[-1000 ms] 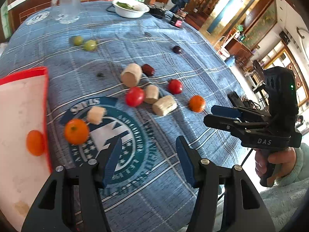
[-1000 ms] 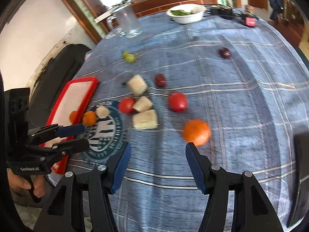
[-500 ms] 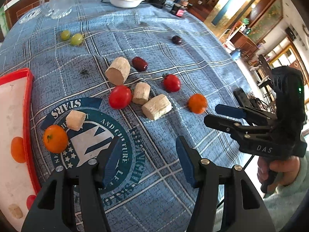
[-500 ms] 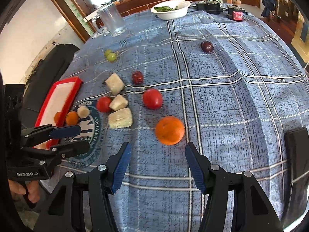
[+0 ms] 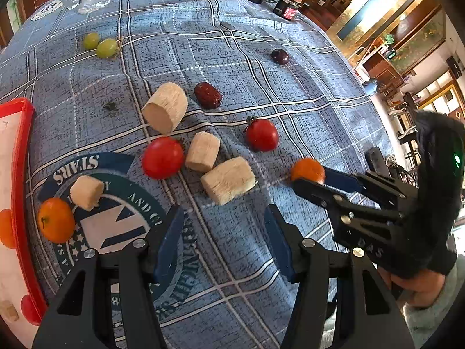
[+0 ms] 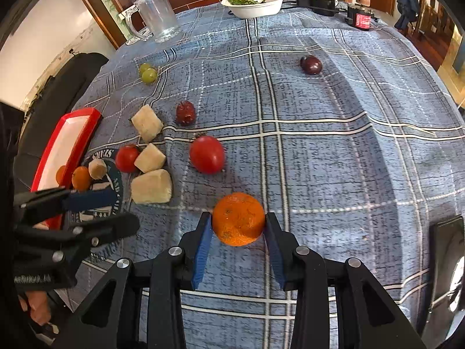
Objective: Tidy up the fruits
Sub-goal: 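Grasp a third orange with right tool while left tool approaches a beige cylinder, then close left tool on the beige cork cylinder while right tool holds the orange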
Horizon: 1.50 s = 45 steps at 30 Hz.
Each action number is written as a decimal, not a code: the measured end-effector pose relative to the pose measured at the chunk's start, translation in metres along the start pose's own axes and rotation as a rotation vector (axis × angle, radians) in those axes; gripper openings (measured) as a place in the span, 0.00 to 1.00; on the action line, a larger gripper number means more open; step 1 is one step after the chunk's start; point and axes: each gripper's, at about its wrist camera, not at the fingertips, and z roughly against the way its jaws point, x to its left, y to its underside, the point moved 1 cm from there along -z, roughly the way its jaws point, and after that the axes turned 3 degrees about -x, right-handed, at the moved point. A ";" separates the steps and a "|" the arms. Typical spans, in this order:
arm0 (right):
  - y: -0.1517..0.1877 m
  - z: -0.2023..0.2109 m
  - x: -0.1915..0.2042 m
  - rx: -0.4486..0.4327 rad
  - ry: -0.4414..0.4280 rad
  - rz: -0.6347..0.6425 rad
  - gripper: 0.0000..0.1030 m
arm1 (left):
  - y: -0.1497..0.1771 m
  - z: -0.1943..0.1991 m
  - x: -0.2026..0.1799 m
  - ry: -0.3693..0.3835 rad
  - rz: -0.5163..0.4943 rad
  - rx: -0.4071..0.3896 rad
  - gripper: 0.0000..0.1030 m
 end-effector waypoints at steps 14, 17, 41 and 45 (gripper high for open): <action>0.009 0.015 -0.011 -0.003 -0.005 0.037 0.36 | -0.021 -0.028 -0.009 -0.068 0.078 0.008 0.46; 0.008 0.015 -0.011 -0.004 -0.007 0.039 0.36 | -0.022 -0.028 -0.007 -0.071 0.086 -0.001 0.39; 0.000 0.022 0.028 -0.051 -0.066 0.101 0.36 | 0.008 0.030 0.020 -0.014 0.069 -0.083 0.39; -0.003 0.023 0.041 -0.058 -0.079 0.124 0.36 | 0.008 0.039 0.023 -0.025 0.065 -0.102 0.39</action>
